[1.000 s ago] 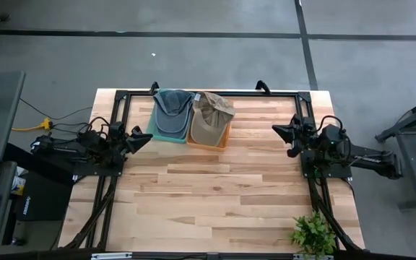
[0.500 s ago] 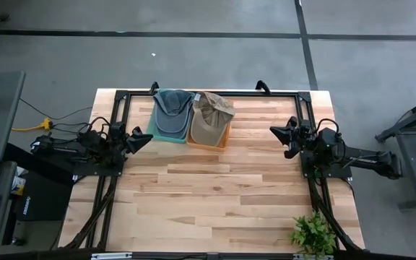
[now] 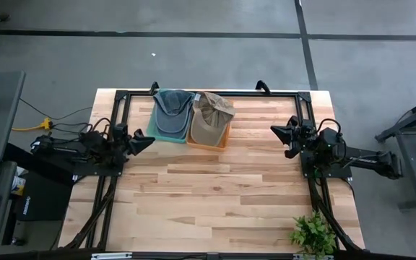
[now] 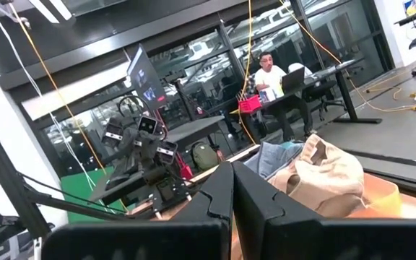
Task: Pick & Place hat
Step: Return to Home Position
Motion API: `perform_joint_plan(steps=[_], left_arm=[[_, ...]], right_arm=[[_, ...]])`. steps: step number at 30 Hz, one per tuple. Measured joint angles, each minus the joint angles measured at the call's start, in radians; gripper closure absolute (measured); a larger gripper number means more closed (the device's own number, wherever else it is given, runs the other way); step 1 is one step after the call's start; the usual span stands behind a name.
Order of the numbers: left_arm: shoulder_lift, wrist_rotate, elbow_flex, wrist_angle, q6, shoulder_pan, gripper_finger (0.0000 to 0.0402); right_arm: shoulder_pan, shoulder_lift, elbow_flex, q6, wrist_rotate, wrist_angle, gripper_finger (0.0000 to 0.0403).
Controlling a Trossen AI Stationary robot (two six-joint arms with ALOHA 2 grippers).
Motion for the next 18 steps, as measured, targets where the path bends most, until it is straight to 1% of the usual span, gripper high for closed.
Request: perform_joint_plan(steps=[18], left_arm=[[0.0, -0.001, 0.005, -0.186, 0.0, 0.0, 0.0324]], right_arm=[[0.0, 0.0, 0.0, 0.0, 0.0, -0.001, 0.0402]])
